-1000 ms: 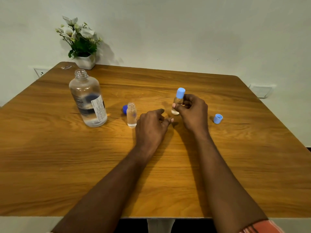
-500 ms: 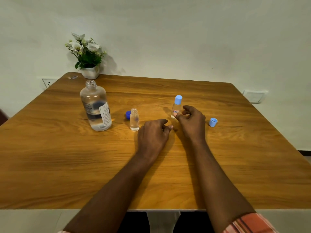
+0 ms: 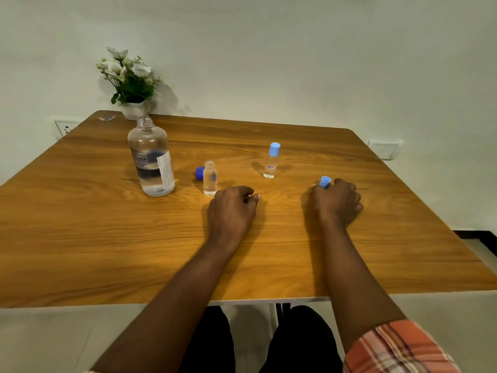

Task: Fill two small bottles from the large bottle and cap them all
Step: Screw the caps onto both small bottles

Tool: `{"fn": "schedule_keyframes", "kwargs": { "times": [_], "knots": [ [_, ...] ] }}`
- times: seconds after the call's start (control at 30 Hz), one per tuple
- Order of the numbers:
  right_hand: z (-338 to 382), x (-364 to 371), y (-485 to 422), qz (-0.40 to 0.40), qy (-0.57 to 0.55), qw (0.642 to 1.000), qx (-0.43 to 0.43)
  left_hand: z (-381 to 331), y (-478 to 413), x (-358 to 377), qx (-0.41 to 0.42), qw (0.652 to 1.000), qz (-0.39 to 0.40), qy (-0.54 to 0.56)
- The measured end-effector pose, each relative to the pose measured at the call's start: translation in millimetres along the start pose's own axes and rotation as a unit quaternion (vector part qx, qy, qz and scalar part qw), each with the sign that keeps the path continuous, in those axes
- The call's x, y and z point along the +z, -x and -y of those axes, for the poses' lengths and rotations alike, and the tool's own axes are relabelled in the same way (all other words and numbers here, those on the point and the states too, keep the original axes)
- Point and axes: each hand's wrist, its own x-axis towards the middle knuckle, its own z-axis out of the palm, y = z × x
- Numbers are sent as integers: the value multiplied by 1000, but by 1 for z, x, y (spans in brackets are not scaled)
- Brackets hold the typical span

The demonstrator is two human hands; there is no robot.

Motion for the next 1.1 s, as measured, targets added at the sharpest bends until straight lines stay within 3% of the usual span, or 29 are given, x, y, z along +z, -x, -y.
{"fn": "schedule_keyframes", "kwargs": {
  "times": [0.23,0.4,0.7,1.1],
  "knots": [
    [-2,4,-6,8,-1,999,-48,12,10,-20,-84,995,-40,45],
    [5,4,8,39,-85,992,-83,27,4,-37,-130,983,-91,90],
    [42,24,49,138,-173,944,-244,38,-10,-39,-132,985,-92,60],
    [71,38,64,145,-259,886,-357,43,-28,-37,-101,993,-54,3]
  ]
}}
